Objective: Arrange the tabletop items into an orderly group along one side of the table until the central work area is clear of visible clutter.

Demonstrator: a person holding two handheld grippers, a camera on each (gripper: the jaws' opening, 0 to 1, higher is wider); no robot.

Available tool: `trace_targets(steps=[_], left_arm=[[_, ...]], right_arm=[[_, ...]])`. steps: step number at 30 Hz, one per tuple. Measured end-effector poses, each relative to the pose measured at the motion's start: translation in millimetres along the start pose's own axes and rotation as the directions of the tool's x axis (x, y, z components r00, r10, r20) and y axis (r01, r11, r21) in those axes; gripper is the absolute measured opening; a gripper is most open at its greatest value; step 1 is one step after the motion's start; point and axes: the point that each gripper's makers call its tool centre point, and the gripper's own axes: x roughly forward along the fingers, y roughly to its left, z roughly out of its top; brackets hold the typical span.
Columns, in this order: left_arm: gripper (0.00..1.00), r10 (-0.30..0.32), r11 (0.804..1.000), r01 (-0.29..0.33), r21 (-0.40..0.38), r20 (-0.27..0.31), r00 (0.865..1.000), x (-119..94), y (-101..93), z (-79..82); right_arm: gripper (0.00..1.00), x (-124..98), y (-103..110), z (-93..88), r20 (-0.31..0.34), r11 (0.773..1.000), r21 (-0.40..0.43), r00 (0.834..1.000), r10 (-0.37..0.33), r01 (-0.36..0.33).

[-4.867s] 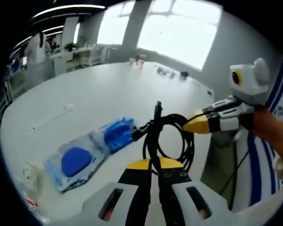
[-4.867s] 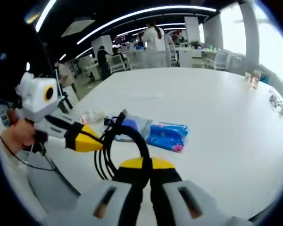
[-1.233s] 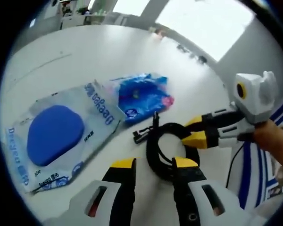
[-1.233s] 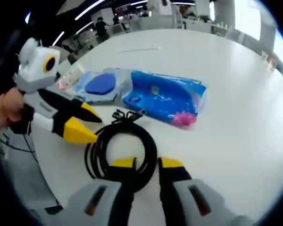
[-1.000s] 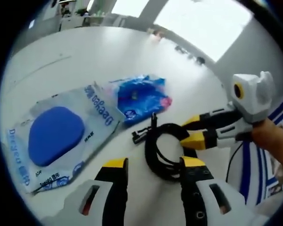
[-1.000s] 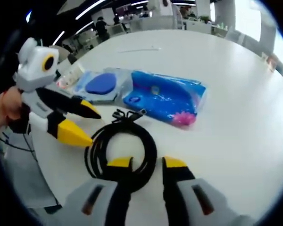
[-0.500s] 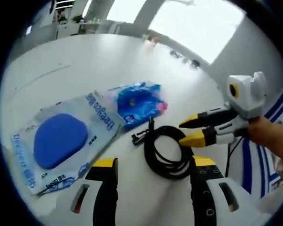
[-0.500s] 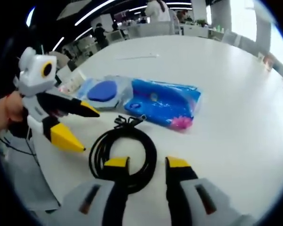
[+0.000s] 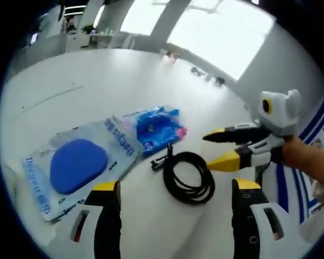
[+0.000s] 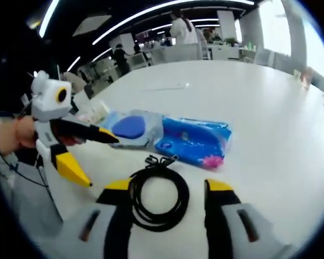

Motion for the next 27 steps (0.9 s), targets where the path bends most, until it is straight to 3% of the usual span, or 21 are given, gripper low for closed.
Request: trace_targets(steps=[5,6,7,16,27], left_arm=[[0.84,0.009,1.0,-0.009,0.006,0.043,0.999,-18.8,1.5,6.8],[0.85,0.011,1.0,-0.011,0.005,0.041,0.999,-20.1,2.0,6.3],[0.85,0.01,1.0,-0.01,-0.002,0.058,0.998,-36.5,1.7,7.5],[0.88,0.009,1.0,-0.012,0.023,0.145,0.989,-86.9,-1.9,15.6],[0.89,0.071,0.997,-0.071,-0.007,0.235,0.969,-185.2,5.4,-10.1]], right_arm=[[0.59,-5.6,9.7,11.8,0.035,1.0,-0.02,0.999,0.015,-0.014],[0.67,-11.0,24.3,26.8,0.08,0.998,-0.06,0.996,0.042,-0.037],[0.69,-11.4,25.7,28.2,0.084,0.997,-0.066,0.995,0.045,-0.039],[0.81,-19.3,60.0,43.1,0.102,0.987,-0.124,0.988,0.114,-0.101],[0.83,-23.5,123.9,71.0,0.135,0.963,-0.201,0.969,0.207,-0.178]])
